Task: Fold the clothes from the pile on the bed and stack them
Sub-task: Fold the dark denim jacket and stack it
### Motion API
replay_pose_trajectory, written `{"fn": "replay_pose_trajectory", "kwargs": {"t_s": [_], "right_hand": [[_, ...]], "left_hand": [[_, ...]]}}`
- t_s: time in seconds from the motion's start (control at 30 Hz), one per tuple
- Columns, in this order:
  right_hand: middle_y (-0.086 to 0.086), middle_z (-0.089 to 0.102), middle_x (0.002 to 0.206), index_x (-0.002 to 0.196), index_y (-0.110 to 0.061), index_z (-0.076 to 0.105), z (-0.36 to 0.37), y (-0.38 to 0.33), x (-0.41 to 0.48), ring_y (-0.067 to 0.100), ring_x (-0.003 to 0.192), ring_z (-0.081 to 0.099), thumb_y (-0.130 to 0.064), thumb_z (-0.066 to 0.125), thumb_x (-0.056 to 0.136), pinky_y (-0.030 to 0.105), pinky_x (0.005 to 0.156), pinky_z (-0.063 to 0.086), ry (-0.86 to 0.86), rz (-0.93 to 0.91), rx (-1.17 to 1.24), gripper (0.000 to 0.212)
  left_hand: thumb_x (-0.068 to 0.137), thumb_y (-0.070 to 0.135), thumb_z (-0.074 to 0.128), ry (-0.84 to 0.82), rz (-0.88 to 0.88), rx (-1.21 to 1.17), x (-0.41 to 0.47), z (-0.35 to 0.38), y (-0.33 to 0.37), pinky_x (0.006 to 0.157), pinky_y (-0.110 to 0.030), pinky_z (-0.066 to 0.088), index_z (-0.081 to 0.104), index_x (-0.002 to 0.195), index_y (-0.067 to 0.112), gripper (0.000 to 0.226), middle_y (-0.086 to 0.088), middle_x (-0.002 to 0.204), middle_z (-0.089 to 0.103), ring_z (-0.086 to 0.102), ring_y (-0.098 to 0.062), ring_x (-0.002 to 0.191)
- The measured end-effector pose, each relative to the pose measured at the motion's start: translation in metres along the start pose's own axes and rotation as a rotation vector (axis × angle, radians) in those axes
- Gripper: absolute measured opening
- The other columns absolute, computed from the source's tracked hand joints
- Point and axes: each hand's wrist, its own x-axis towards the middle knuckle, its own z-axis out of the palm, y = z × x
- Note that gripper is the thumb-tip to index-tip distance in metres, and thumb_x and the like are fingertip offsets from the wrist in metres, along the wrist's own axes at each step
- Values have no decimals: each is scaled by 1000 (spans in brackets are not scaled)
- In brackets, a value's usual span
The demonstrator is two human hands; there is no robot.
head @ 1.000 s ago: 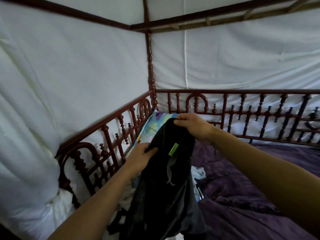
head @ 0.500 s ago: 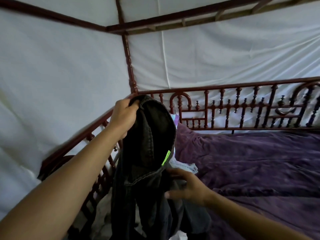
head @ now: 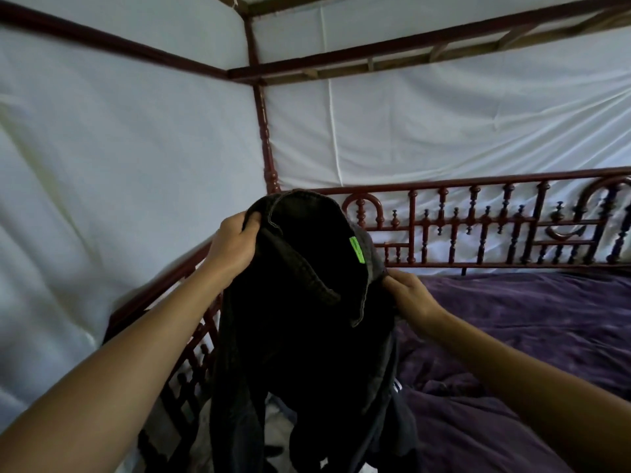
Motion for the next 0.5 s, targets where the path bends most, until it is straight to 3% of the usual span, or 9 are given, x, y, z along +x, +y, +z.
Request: {"fn": "replay_pose_trajectory", "kwargs": {"t_s": [0.07, 0.13, 0.23, 0.33, 0.43, 0.5], "right_hand": [[14, 73, 94, 100, -3, 67, -10, -15, 6, 31, 87, 68, -12, 55, 93, 30, 75, 56, -165, 36, 4, 16], [12, 70, 111, 113, -11, 66, -20, -23, 3, 29, 103, 67, -21, 67, 83, 35, 88, 53, -350, 148, -49, 31], [12, 67, 118, 119, -12, 64, -52, -30, -3, 30, 109, 64, -25, 75, 78, 39, 95, 50, -477, 227, -193, 44], [15, 68, 116, 115, -10, 68, -82, -51, -8, 32, 107, 65, -30, 78, 77, 39, 93, 52, -469, 203, -290, 44], [15, 72, 103, 100, -12, 74, -98, -78, -11, 31, 94, 70, -37, 82, 68, 33, 78, 56, -326, 111, -342, 41], [15, 73, 92, 90, -11, 74, -106, -95, -14, 29, 82, 71, -39, 83, 62, 30, 70, 56, -191, 20, -338, 41]], "left_hand": [[102, 35, 37, -9, 32, -38, -1, 0, -1, 64, -24, 41, 58, 80, 24, 32, 11, 79, 61, 57, -4, 75], [102, 38, 37, -37, 101, -11, 1, -6, 0, 63, -24, 39, 59, 77, 22, 36, 15, 73, 58, 54, 0, 70], [96, 55, 38, -158, 182, 86, 0, -16, -1, 58, -29, 35, 46, 60, 16, 54, 7, 56, 45, 44, -1, 51], [77, 78, 42, -351, 248, 181, -16, -14, 5, 63, -36, 42, 54, 70, 9, 70, -8, 66, 55, 52, -15, 60], [57, 89, 55, -501, 369, 289, -33, -6, 9, 59, -18, 44, 52, 85, 37, 59, 13, 74, 63, 60, 0, 67], [43, 91, 63, -596, 429, 441, -41, 2, 7, 64, -15, 46, 43, 105, 49, 78, 23, 79, 59, 59, 3, 73]]}}
